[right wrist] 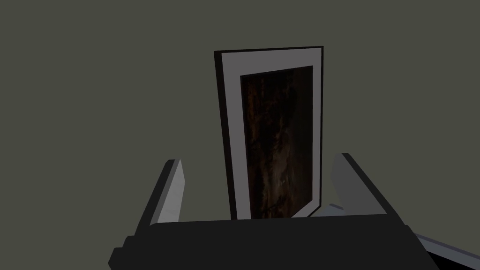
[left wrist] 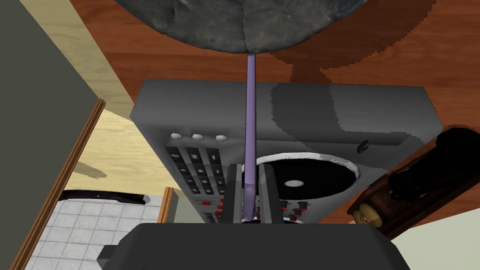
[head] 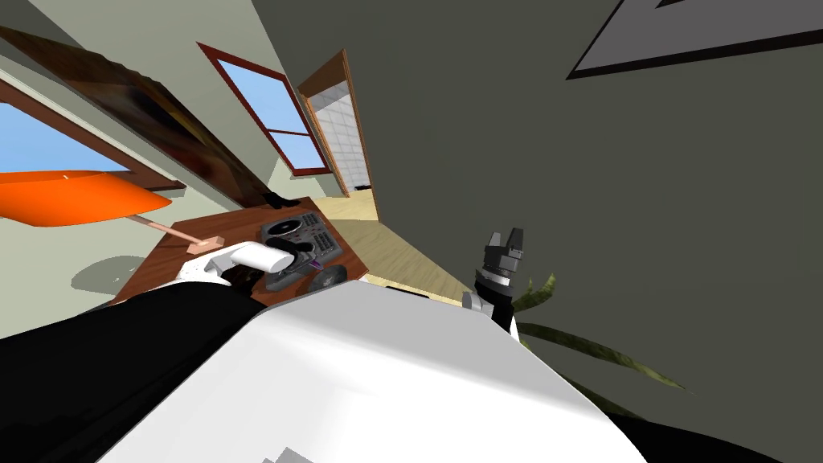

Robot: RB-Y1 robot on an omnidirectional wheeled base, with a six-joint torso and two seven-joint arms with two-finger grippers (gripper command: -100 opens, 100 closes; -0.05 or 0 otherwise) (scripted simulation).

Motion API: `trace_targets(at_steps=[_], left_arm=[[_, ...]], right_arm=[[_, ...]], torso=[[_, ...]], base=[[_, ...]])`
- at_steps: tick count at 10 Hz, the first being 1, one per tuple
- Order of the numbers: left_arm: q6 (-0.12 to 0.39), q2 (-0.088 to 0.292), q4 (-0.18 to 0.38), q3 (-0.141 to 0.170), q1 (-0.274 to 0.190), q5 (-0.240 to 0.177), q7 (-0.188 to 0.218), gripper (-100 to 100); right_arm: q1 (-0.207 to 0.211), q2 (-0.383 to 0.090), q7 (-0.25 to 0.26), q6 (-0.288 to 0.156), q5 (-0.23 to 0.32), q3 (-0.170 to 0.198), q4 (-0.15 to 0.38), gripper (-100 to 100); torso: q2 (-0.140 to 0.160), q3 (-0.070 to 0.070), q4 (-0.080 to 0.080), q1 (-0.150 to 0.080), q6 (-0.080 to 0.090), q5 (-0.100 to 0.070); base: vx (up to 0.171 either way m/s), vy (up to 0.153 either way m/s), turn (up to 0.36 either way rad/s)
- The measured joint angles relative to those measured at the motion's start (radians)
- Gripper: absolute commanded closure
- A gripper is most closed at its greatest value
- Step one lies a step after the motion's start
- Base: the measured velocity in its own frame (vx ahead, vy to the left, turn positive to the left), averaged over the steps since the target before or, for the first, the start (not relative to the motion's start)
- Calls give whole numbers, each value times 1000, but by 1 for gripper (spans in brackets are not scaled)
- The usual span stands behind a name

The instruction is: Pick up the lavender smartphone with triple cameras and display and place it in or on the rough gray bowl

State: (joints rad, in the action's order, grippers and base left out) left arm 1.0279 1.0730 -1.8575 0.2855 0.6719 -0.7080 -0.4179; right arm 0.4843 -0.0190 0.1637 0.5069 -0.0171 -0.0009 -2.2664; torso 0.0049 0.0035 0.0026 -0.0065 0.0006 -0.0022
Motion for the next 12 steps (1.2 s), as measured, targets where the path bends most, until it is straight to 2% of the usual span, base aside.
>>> trace_targets(at_steps=[3, 4, 7, 9, 11, 12], left_arm=[[44, 45, -41, 82, 1, -58, 5, 100], [60, 58, -50, 95, -12, -67, 11, 100], [107, 102, -85, 160, -25, -116, 20, 100], [133, 119, -118, 198, -22, -136, 29, 100], [166, 155, -141, 237, -33, -172, 34, 100], [180, 163, -163, 263, -22, -187, 34, 100]], right_arm=[[0, 0, 0, 0, 0, 0, 0, 0], [0, 0, 0, 0, 0, 0, 0, 0], [0, 0, 0, 0, 0, 0, 0, 0], [0, 0, 0, 0, 0, 0, 0, 0], [0, 0, 0, 0, 0, 0, 0, 0], [0, 0, 0, 0, 0, 0, 0, 0]], torso=[[0, 0, 1, 0, 0, 0], [0, 1, 1, 0, 0, 0], [0, 1, 1, -1, 1, 0], [1, 1, 1, 1, 0, 0], [0, 0, 1, 0, 1, 0], [0, 0, 0, 0, 0, 0]], base=[[-38, -53, -4], [-39, -60, -7], [-32, -54, 9], [-19, -44, 39], [-5, -48, 55], [10, -54, 136]])
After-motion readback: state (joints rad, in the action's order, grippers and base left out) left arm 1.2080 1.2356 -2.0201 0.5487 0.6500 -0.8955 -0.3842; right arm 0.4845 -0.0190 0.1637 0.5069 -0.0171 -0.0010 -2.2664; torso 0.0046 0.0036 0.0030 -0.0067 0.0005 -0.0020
